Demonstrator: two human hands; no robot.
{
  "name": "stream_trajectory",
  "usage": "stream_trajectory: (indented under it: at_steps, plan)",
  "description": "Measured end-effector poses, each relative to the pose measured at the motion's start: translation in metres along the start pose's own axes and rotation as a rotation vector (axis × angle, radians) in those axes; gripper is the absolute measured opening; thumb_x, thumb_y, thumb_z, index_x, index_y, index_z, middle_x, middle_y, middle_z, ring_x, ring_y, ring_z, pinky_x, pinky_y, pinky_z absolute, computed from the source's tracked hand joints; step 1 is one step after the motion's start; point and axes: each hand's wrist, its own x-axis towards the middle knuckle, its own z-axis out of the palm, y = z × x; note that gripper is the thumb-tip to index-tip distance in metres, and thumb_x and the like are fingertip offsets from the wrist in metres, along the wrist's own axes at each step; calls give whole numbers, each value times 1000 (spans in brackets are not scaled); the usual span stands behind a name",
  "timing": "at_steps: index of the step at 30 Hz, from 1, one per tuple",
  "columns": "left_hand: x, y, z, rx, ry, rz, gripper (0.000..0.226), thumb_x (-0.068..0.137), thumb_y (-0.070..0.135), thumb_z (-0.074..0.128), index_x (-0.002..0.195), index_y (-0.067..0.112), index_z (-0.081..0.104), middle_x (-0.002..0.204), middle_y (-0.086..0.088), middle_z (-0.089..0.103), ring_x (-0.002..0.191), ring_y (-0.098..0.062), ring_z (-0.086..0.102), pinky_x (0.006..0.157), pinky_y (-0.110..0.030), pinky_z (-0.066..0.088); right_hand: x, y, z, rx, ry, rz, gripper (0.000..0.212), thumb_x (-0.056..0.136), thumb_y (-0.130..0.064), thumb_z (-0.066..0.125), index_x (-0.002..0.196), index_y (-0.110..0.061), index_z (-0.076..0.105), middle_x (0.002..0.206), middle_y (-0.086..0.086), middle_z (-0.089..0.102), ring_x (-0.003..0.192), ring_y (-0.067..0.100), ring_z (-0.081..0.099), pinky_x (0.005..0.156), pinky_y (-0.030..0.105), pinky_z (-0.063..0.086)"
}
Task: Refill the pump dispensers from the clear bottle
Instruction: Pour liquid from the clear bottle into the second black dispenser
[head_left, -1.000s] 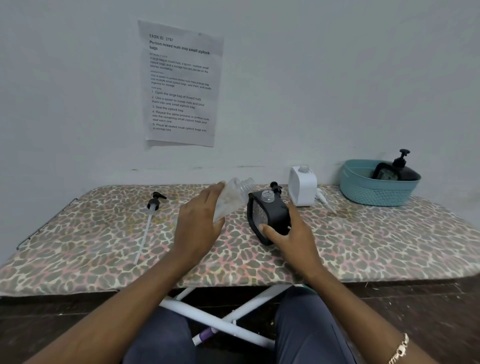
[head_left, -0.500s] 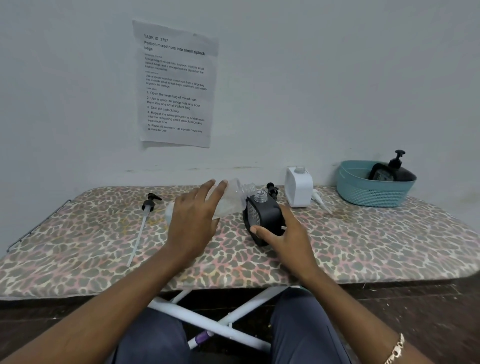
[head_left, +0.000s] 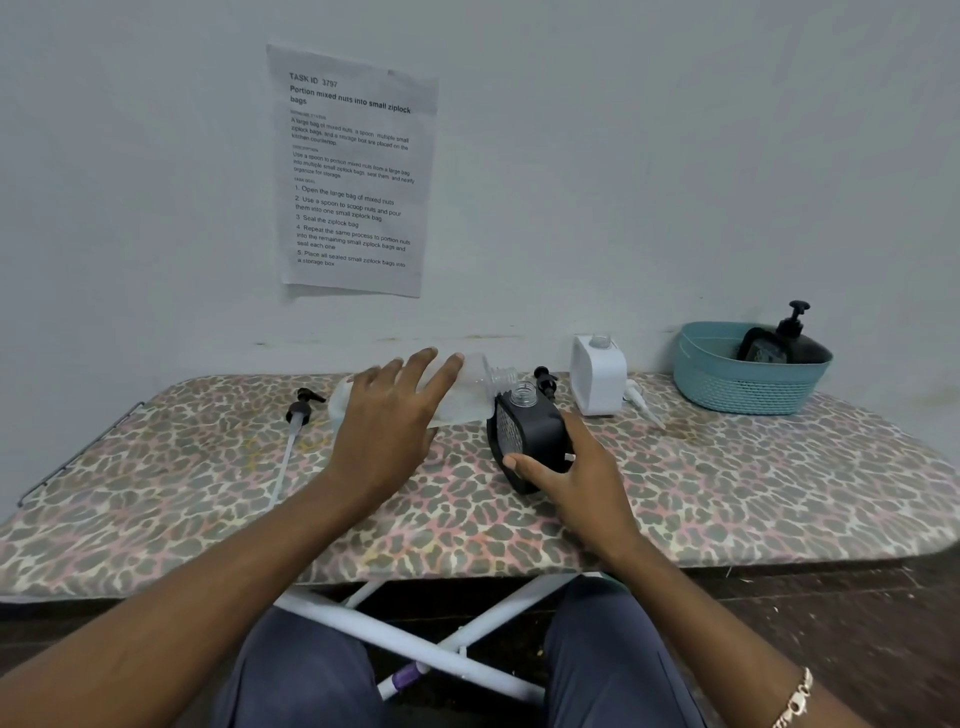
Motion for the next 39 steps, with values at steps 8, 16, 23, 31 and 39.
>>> stream_trajectory:
  at_steps: [8, 16, 23, 31, 39]
  plan:
    - [7, 0, -8, 26, -22, 24, 99, 66, 16, 97, 152, 22, 48, 147, -15, 57, 121, -40, 64, 96, -56, 52, 1, 1, -3, 10, -9, 14, 60, 83, -51, 83, 135, -35, 57, 113, -25, 69, 102, -16, 60, 79, 4, 48]
    - [13, 0, -11, 35, -39, 48, 97, 67, 14, 96, 150, 24, 48, 143, -14, 60, 119, -40, 65, 96, -55, 52, 2, 1, -5, -2, -29, 39, 59, 84, -47, 83, 134, -39, 52, 113, -31, 62, 99, -27, 54, 77, -2, 42]
    - [17, -2, -15, 53, -56, 72, 94, 67, 15, 96, 149, 23, 49, 142, -13, 61, 120, -41, 65, 97, -55, 52, 4, 7, -7, -65, -98, 33, 69, 85, -33, 81, 145, -38, 46, 130, -19, 64, 111, -4, 60, 81, 9, 43]
    - [20, -2, -18, 68, -69, 90, 92, 71, 13, 92, 150, 24, 47, 143, -12, 60, 122, -41, 63, 99, -56, 50, 5, 11, -8, -84, -117, 32, 77, 85, -34, 80, 151, -38, 40, 132, -18, 61, 115, 5, 60, 87, 17, 45]
    - [22, -3, -18, 77, -71, 107, 92, 71, 11, 92, 150, 24, 46, 142, -12, 60, 121, -42, 63, 99, -55, 50, 6, 11, -9, -85, -122, 32, 70, 85, -31, 80, 145, -37, 44, 127, -17, 64, 112, 2, 62, 82, 10, 43]
